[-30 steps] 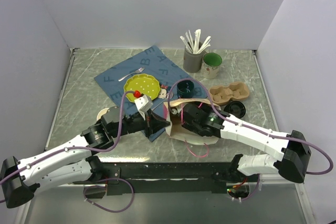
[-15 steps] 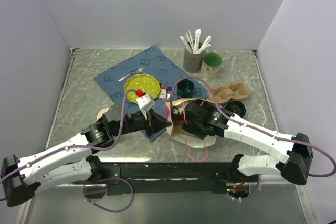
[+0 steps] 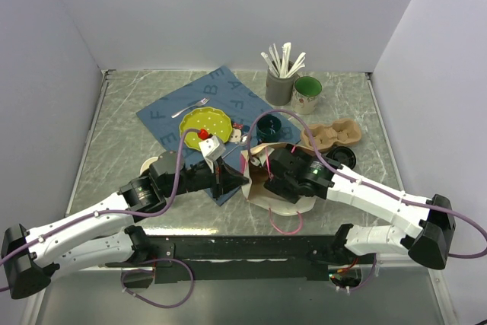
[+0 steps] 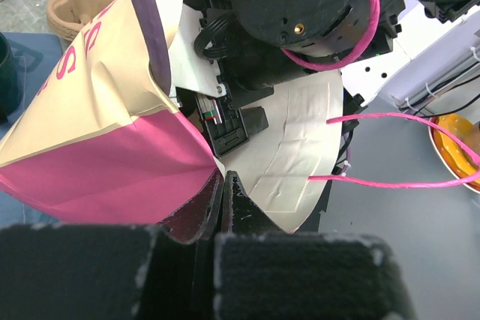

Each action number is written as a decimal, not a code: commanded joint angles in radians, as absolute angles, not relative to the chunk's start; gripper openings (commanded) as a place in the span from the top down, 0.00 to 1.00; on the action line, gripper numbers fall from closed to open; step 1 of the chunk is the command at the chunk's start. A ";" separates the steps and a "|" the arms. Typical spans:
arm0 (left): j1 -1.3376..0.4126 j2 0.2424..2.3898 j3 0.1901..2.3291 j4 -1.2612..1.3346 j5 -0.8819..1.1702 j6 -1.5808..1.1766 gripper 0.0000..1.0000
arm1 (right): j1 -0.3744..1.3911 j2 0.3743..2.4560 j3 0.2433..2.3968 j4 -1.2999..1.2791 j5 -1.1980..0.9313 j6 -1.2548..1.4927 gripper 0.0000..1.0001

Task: Pack the takeout coffee

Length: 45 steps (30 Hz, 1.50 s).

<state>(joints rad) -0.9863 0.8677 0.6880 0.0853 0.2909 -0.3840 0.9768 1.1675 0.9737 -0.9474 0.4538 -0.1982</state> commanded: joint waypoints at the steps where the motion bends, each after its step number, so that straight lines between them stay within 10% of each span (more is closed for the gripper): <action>1: -1.006 0.867 0.726 0.069 0.376 -0.405 0.99 | 0.948 1.134 1.042 -0.931 0.511 -0.123 0.00; 45: -1.006 0.887 0.801 0.003 0.388 -0.488 0.99 | 0.943 1.109 1.094 -1.005 0.442 -0.071 0.00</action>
